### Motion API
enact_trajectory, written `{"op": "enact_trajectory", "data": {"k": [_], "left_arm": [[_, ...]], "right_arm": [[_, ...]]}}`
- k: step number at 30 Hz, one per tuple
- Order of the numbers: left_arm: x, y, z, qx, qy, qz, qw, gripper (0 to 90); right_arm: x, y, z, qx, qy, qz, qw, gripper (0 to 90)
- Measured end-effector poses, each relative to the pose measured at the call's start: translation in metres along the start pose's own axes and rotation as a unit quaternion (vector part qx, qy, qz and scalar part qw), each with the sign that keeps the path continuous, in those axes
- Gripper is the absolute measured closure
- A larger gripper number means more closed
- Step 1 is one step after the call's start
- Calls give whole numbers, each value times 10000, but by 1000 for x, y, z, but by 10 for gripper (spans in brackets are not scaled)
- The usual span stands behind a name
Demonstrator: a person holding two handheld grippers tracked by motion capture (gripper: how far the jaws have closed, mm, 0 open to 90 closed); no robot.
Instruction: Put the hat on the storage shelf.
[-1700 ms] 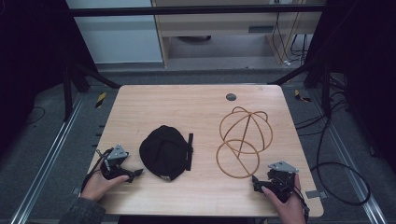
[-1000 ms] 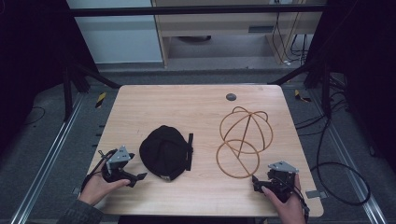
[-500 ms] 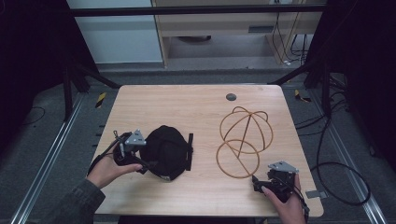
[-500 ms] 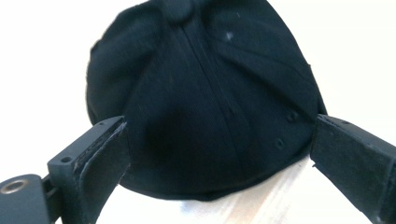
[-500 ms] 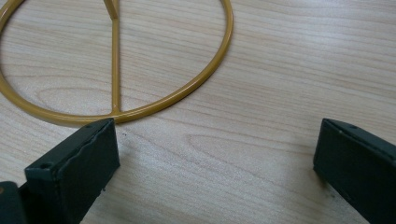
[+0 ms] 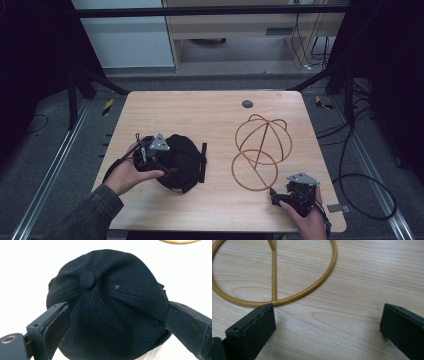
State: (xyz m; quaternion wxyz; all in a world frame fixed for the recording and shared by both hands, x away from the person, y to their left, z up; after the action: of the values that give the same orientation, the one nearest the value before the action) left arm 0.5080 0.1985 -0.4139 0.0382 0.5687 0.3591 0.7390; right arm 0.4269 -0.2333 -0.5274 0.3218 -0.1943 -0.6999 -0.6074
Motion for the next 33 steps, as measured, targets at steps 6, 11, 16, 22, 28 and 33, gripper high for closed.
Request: {"op": "enact_trajectory", "data": {"k": [6,11,16,22,28,33], "left_arm": [[-4,2,7,-15,68,228,9997,94],[-8,8,12,42,113,317,9994,135],[-8,16,23,145,60,268,9995,226],[-12,24,31,324,-274,336,9985,336],[-22,30,32,288,-324,560,9975,432],[-24,29,31,217,-352,608,9973,603]], "right_arm": [[0,0,0,0,0,0,10000,4],[0,0,0,-2,3,-8,10000,4],[0,0,0,1,0,-1,10000,4],[0,0,0,-1,0,0,10000,4],[0,0,0,-1,2,-9,10000,4],[0,0,0,0,4,-8,10000,4]]}}
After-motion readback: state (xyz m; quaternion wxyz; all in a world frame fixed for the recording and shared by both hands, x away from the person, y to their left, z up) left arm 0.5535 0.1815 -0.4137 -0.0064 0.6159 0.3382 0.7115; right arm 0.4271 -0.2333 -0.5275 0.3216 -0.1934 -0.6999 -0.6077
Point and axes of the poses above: each handheld gripper's, and its own axes: x roughly backward along the jaws, y roughly out of its top, z roughly to its left, the point moved 2 cm from there along -x, roughly forward along the jaws, and after that the axes turned 4 degrees about -y, right-handed, at the moved point
